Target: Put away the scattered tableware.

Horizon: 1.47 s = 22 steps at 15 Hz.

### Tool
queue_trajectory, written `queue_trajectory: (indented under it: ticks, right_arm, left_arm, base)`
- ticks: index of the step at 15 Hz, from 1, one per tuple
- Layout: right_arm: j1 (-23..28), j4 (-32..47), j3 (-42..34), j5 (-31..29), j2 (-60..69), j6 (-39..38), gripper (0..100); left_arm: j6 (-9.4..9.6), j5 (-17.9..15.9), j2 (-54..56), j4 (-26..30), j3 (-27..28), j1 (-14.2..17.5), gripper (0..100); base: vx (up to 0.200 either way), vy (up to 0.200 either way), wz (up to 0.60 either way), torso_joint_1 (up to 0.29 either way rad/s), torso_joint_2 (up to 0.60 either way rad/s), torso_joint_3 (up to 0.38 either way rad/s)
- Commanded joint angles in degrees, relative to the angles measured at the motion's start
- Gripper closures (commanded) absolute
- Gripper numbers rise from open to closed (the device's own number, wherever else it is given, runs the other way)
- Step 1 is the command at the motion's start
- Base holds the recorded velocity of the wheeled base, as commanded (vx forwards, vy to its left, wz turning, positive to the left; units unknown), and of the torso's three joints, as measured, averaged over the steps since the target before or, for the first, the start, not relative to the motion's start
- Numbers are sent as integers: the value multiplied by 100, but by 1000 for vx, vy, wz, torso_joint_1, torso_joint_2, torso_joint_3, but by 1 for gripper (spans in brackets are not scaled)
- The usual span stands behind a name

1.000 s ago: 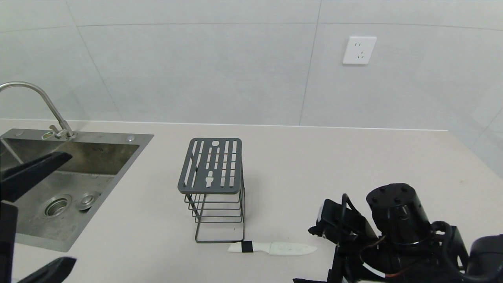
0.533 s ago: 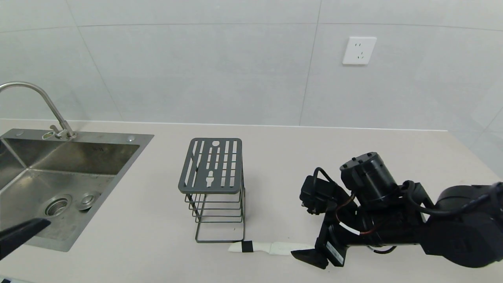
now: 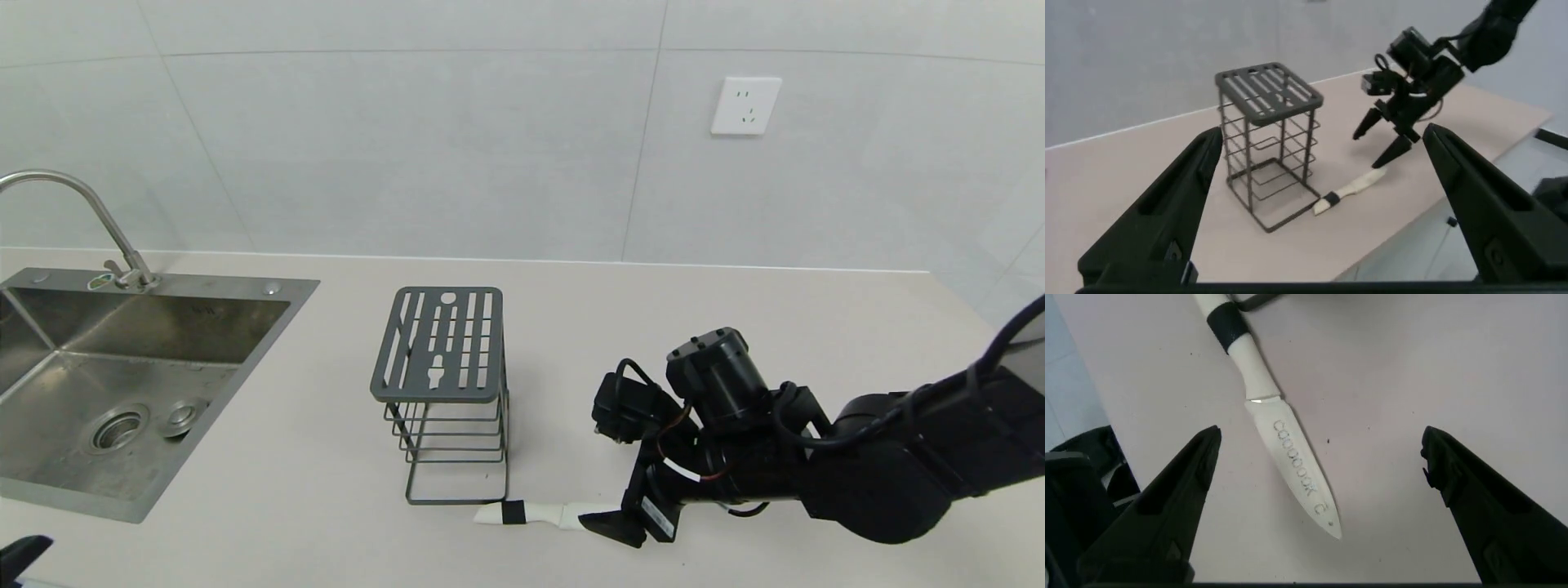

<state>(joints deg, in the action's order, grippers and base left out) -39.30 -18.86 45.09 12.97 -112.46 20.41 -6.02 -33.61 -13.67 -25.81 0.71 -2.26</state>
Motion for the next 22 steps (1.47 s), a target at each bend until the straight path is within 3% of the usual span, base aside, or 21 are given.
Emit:
queue_trajectory:
  ticks: [1, 19, 22]
  right_arm:
    - [-122, -13, 123, 4, -233, 60, 0]
    - [-324, -13, 624, -67, -997, 227, 0]
    - [-368, -4, 878, -471, -1182, 209, 0]
  left_arm:
    - [-4, 39, 154, 225, -36, 67, 0]
    - [-92, 39, 655, 849, -62, -29, 0]
    - [-92, 39, 681, 867, -62, -29, 0]
  base:
    - [0, 0, 0, 0, 0, 0]
    - [0, 0, 0, 0, 0, 0]
    - [0, 0, 0, 0, 0, 0]
